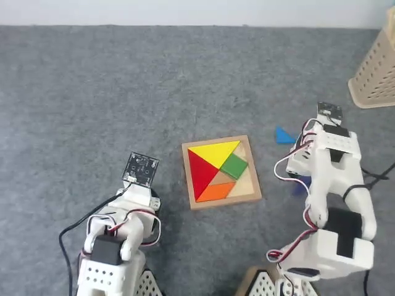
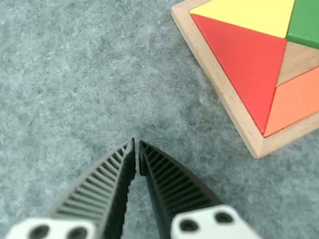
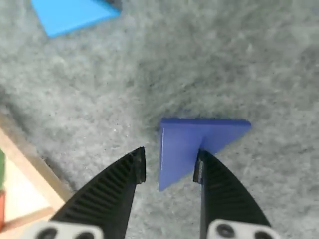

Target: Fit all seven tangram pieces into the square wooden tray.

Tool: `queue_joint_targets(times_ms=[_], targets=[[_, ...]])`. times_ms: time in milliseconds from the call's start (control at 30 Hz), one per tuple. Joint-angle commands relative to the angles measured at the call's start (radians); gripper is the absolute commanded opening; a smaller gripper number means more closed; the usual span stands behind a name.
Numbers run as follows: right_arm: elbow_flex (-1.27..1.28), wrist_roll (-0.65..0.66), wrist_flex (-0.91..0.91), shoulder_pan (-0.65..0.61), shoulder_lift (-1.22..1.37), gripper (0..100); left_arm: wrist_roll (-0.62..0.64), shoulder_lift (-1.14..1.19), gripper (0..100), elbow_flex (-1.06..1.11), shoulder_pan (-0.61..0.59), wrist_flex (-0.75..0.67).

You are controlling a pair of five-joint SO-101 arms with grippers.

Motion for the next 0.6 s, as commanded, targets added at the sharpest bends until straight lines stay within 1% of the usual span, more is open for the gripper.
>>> queue_joint_targets(times_ms=[0,67,100,233,300,433,567], targets=[[-0.021,0.012,-0.01,0.024,-0.016,17.7,0.009,-0.02,1,-0.018,-0.006,0.006],[-0.044,0.023,-0.004,0.013,-0.054,17.7,0.009,-0.02,1,-0.018,-0.006,0.006],[-0.064,0.049,0.016,0.001,-0.076,17.7,0.009,-0.02,1,-0.018,-0.006,0.006],[-0.204,0.302,0.142,-0.096,-0.12,17.9,0.009,-0.02,1,-0.018,-0.006,0.006],[-0.29,0.354,0.203,-0.148,-0.116,17.9,0.009,-0.02,1,-0.018,-0.006,0.006],[-0.454,0.405,0.226,-0.217,-0.008,18.0,0.009,-0.02,1,-0.018,-0.006,0.006],[-0.621,0.529,0.22,-0.243,0.197,18.1,0.009,-0.02,1,-0.018,-0.006,0.006]])
